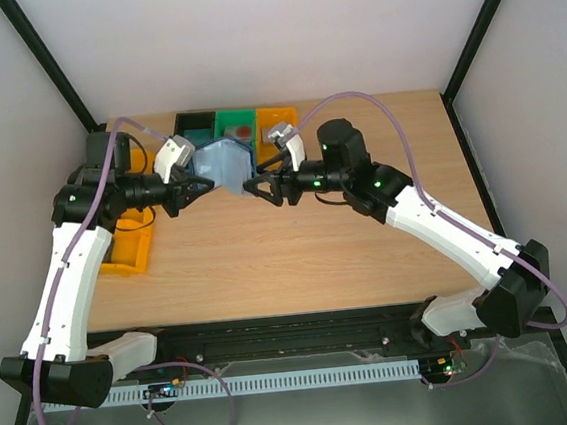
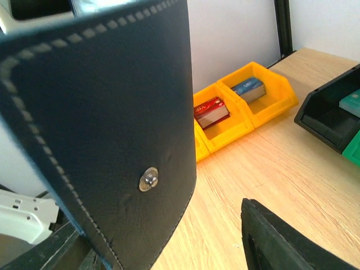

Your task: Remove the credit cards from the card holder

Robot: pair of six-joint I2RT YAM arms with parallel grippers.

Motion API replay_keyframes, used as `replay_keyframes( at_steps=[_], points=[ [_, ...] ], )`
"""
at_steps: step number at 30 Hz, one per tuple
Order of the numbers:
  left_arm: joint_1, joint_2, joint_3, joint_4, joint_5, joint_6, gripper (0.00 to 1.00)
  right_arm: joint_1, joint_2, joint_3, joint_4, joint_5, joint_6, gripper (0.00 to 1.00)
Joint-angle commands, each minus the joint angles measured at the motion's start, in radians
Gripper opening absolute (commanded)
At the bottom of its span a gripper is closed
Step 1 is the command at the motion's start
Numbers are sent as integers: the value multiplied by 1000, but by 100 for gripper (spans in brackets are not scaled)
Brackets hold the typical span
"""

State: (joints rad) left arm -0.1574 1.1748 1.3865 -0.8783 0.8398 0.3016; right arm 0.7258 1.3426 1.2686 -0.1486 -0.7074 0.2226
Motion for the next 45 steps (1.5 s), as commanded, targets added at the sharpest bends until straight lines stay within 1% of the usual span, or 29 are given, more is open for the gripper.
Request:
replay_keyframes(
  at_steps=[1,3,6,8,11,14,17,19,23,24,25,27,28,29,32,34,36,38,39,40,41,44,45],
  points=[
    [5,-12,36,-11,60,18,2,-5,7,22,-38,-37,-16,61],
    [5,-9,34,-11,82,19,2,-5,16,19,-7,0,14,61],
    [5,-8,30,-10,113,17,2,-5,43,50,13,41,47,53],
    [6,-9,32,-12,118,21,2,-5,56,62,24,63,65,50],
    [5,-9,22,-13,138,30,2,-3,67,60,79,110,112,49],
    [5,-4,6,-1,155,22,2,3,88,77,123,110,135,44],
    [6,-5,-5,4,152,22,2,12,104,93,143,89,143,32],
    [5,-6,-15,8,151,22,2,24,111,97,148,82,150,26],
    [5,0,-22,20,132,18,2,52,116,94,134,92,141,7],
    [5,2,-23,21,124,18,5,55,116,93,129,97,142,3],
    [6,4,-23,22,116,16,14,59,114,89,127,100,143,2],
    [6,6,-17,24,102,16,50,65,111,86,123,117,146,2],
    [6,8,-13,21,101,25,62,71,109,85,120,130,146,2],
    [5,7,-7,12,105,40,71,78,109,83,114,145,142,2],
    [6,9,2,25,132,39,88,105,118,92,88,200,127,2],
    [6,17,-10,76,123,-16,91,123,125,104,75,200,113,2],
    [3,28,-23,124,81,-72,90,136,125,109,66,186,95,2],
    [3,36,-33,147,29,-85,82,137,113,104,74,149,80,2],
    [3,38,-38,155,13,-86,74,137,108,97,78,133,71,2],
    [2,40,-39,159,7,-87,66,137,101,89,81,113,62,2],
    [3,41,-39,164,6,-91,55,138,97,80,83,94,53,2],
    [5,40,-35,161,24,-91,17,138,84,51,76,37,20,2],
    [7,39,-34,157,31,-87,7,138,72,38,76,25,8,2]
  ],
)
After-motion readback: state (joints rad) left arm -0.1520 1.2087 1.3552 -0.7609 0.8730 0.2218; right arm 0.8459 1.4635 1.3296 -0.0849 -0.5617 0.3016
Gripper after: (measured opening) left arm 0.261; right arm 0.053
